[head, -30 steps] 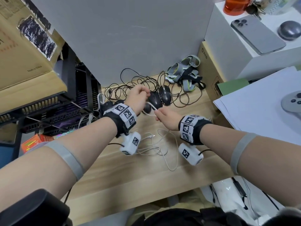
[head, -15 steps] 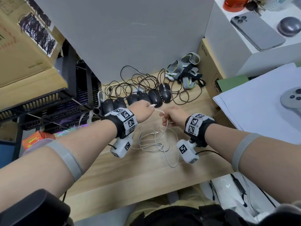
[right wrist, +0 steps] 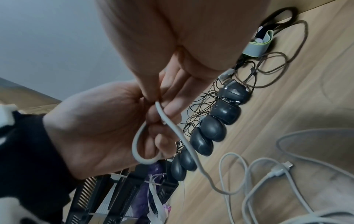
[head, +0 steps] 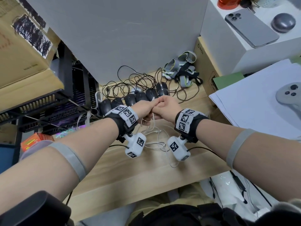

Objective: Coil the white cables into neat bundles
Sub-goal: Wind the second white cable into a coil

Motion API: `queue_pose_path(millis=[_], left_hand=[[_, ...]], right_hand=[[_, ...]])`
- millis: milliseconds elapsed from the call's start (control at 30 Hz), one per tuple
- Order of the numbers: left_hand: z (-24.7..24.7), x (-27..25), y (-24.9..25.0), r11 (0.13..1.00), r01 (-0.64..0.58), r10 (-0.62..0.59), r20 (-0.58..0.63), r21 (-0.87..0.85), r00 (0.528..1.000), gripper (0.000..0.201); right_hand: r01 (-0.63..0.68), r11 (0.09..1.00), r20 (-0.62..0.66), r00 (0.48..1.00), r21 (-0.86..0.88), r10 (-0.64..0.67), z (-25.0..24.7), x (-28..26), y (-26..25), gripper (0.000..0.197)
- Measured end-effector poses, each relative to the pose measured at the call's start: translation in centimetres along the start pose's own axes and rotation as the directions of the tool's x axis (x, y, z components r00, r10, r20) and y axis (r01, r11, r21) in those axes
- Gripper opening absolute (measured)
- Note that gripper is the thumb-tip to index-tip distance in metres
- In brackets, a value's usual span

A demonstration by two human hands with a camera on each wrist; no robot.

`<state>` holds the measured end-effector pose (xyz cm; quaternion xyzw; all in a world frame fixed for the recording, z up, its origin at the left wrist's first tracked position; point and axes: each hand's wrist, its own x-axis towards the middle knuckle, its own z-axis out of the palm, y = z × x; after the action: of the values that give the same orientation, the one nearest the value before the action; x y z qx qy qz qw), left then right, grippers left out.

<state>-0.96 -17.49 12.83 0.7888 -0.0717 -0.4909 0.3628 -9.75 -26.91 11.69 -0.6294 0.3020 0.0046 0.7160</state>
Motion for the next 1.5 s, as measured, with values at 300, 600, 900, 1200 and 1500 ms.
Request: queue_pose_path(millis=[300, 600, 900, 1200, 1500], left_hand=[[-0.1, 1.7, -0.4, 0.98, -0.073, -0.005, -0.387, -0.185, 0.922, 0.053], [-3.1, 0.4, 2.5, 0.578, 0.194, -0.146, 0.133, -0.793, 0.98, 0.056], [-0.1, -0.4, 0.7, 0.968, 0.001, 0.024, -0.095, 0.25, 0.995, 0.064], [1.2, -1.1, 0.9, 0.894, -0.031, 0.035, -0.002, 0.446, 0.999, 0.061], [-1.8, -0.4, -1.0, 0.84, -0.138, 0.072, 0.145, 0.525, 0.987, 0.067]], right_hand=[[-0.037, 0.988, 0.033, 0.999, 0.147, 0.033, 0.8, -0.5, -0.4, 0.031], [0.136, 0.819, 0.389, 0.914, -0.557, 0.112, 0.7, -2.4, 4.9, 0.04], [0.308, 0.698, 0.411, 0.911, -0.647, -0.021, -0.1, -2.2, 1.5, 0.011], [0.157, 0.795, 0.136, 0.986, -0.586, -0.095, -1.1, 0.0, 0.7, 0.043], [0.169, 0.807, 0.278, 0.961, -0.566, -0.007, -4.6, 0.3, 0.7, 0.013]])
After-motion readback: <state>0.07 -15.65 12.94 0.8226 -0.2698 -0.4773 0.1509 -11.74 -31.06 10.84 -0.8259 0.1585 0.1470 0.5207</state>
